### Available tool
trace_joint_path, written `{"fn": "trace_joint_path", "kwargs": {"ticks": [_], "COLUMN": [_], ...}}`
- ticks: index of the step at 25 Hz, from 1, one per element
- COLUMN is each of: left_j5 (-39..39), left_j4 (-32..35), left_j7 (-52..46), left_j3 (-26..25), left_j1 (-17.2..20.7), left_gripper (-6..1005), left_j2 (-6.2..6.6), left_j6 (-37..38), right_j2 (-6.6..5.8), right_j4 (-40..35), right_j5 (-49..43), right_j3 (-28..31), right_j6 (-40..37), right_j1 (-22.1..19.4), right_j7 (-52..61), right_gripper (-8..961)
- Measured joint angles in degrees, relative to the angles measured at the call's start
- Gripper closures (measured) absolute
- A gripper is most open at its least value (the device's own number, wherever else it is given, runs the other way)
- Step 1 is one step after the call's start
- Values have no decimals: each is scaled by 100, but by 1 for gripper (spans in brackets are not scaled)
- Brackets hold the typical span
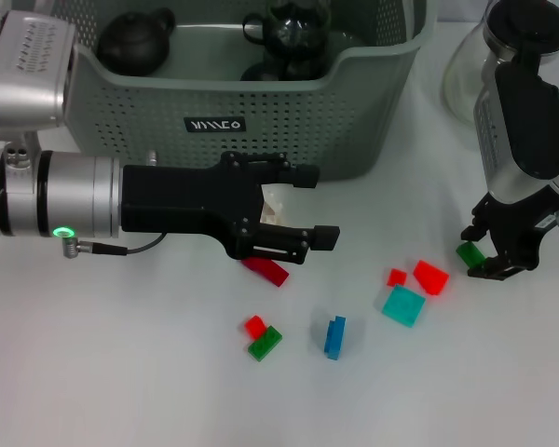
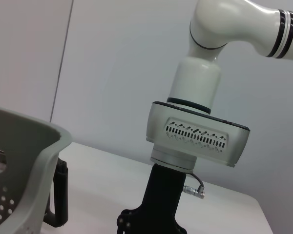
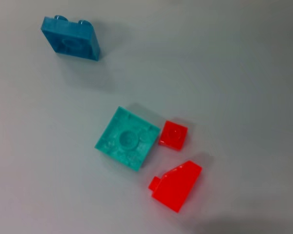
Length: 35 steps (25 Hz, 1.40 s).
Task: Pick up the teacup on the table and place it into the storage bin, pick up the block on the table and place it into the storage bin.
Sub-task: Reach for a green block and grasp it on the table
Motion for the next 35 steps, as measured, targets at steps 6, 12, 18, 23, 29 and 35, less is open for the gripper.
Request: {"fn": "trace_joint_path", "kwargs": {"ticks": [6, 12, 18, 23, 29, 35], "left_j5": [0, 0, 0, 0, 0, 0], "left_j4": [0, 5, 11, 10, 5, 3], "left_j7": [-16, -21, -24, -26, -26, -26], "left_j3": [1, -5, -49, -58, -69, -69], "left_j1": [8, 9, 4, 7, 9, 9], "left_gripper": [149, 148, 148, 148, 149, 150], "left_j2": [1, 13, 18, 18, 18, 18], "left_j6": [-1, -31, -36, -46, -48, -54], "right_j2": [1, -5, -5, 8, 31, 43], "right_j4": [-1, -59, -64, -25, 15, 83], "right_j5": [-3, -9, -10, -9, -9, -9], "right_j3": [2, 45, 8, 0, -4, -2], "right_j6": [4, -33, -37, -1, 68, 124], "right_j1": [0, 4, 19, 38, 44, 50], "right_j7": [99, 180, 207, 209, 192, 166], "right_gripper": [454, 442, 395, 349, 342, 344]}}
